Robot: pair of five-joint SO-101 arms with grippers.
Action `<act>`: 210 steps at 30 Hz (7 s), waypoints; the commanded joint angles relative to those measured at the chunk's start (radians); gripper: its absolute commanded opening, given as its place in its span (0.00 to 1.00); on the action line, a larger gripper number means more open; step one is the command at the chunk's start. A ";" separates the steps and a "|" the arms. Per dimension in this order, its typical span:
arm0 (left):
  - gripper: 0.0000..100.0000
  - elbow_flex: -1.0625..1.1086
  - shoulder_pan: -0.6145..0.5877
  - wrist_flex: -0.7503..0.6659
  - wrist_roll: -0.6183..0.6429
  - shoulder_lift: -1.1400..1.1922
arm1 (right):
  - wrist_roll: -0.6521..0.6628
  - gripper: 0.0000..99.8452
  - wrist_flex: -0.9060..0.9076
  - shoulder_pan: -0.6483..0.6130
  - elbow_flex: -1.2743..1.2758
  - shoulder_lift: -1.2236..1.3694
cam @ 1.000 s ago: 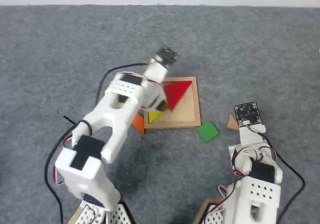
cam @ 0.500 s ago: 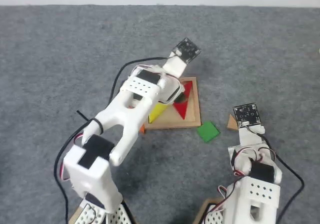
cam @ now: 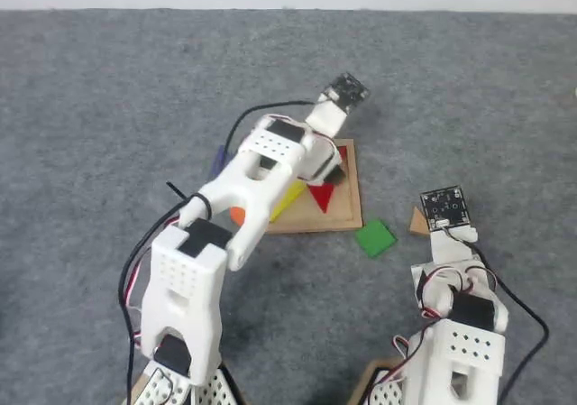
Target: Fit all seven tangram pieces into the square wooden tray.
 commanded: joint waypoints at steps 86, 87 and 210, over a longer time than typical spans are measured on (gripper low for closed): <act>0.26 1.144 -0.482 0.023 0.080 -1.185 | 0.112 0.31 0.077 -0.659 -1.243 1.423; 0.26 1.144 -0.479 0.025 0.080 -1.185 | 0.123 0.31 0.077 -0.657 -1.267 1.461; 0.26 1.171 -0.411 0.020 0.084 -1.183 | 0.064 0.01 0.058 -0.549 -1.160 1.529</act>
